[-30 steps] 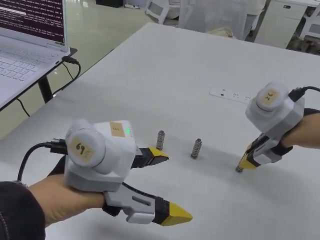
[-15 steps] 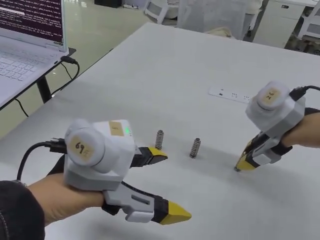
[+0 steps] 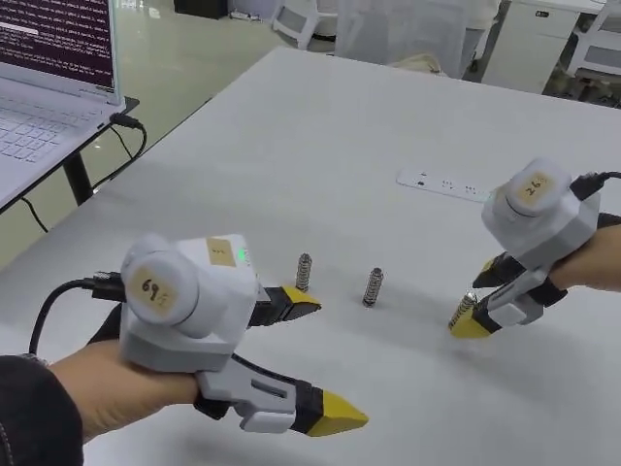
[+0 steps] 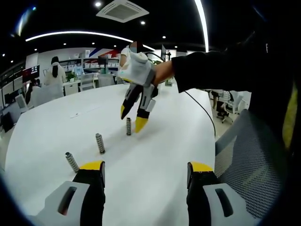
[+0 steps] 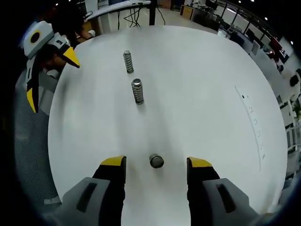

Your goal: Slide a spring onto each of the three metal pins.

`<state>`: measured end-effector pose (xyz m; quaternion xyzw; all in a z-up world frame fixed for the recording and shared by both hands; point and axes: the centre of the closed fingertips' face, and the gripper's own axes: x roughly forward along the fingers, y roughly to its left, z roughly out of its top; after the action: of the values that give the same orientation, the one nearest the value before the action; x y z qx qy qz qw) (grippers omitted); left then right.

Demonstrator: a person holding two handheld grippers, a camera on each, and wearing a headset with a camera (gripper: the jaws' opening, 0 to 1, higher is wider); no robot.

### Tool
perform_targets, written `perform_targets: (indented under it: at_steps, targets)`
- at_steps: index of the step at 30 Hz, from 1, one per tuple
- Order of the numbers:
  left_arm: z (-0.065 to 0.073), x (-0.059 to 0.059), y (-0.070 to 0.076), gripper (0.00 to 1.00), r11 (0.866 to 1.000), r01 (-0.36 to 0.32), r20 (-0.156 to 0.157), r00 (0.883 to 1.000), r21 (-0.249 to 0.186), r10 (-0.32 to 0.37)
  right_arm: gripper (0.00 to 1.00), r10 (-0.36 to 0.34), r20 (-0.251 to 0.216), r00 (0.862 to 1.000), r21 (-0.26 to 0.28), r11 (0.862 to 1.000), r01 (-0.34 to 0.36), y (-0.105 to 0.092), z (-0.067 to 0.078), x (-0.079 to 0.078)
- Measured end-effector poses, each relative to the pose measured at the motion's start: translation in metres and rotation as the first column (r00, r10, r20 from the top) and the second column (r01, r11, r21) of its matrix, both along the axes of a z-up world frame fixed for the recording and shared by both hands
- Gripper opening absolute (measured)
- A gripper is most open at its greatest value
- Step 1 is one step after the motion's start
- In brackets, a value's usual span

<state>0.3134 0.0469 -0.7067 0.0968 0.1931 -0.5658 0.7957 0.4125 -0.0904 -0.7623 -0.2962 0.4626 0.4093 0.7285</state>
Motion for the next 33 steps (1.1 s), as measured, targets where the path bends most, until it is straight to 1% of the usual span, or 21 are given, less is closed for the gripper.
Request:
perform_targets:
  at_steps: [1,6,9,13,15,19,26,27,28,31,33]
  targets:
    - [0.000,0.000,0.000,0.67,1.000,0.000,-0.001,1.000,0.000,0.000,0.55,-0.005,0.001,1.000,0.012,1.000,0.005,0.001,0.001,-0.001]
    - [0.000,0.000,0.000,0.67,1.000,0.002,0.001,1.000,0.000,-0.002,0.66,-0.015,0.024,1.000,0.038,0.999,0.014,0.001,0.003,-0.002]
    - [0.000,-0.001,0.000,0.67,1.000,0.003,0.001,1.000,0.001,-0.003,0.72,-0.036,0.037,0.999,0.074,0.997,0.033,0.002,0.005,-0.002]
    - [0.000,-0.001,-0.001,0.67,1.000,0.006,0.002,1.000,0.001,-0.006,0.78,-0.053,0.058,0.997,0.096,0.994,0.047,0.002,0.007,-0.003]
    - [0.000,-0.001,-0.001,0.67,1.000,0.006,0.002,1.000,0.001,-0.006,0.85,-0.075,0.074,0.994,0.131,0.989,0.065,0.005,0.009,-0.001]
    - [0.000,-0.001,0.000,0.67,1.000,0.004,0.002,1.000,0.001,-0.004,0.91,-0.086,0.105,0.991,0.159,0.985,0.068,0.006,0.015,-0.004]
    - [-0.001,-0.001,0.001,0.67,1.000,0.001,0.001,1.000,0.001,-0.001,0.96,-0.115,0.143,0.983,0.218,0.972,0.082,0.010,0.025,-0.008]
    - [-0.001,-0.001,0.001,0.67,1.000,0.001,0.001,1.000,0.000,-0.001,0.96,-0.126,0.162,0.979,0.236,0.968,0.086,0.011,0.028,-0.008]
    - [0.000,-0.001,0.001,0.67,1.000,0.000,0.001,1.000,-0.001,0.000,0.96,-0.127,0.163,0.978,0.239,0.967,0.086,0.011,0.029,-0.009]
    - [0.000,0.000,0.001,0.67,1.000,-0.001,0.002,1.000,-0.002,0.001,0.97,-0.145,0.190,0.971,0.266,0.960,0.091,0.012,0.035,-0.010]
    - [0.000,0.000,0.002,0.67,1.000,-0.003,0.002,1.000,-0.002,0.003,0.97,-0.155,0.197,0.968,0.278,0.956,0.097,0.013,0.038,-0.012]
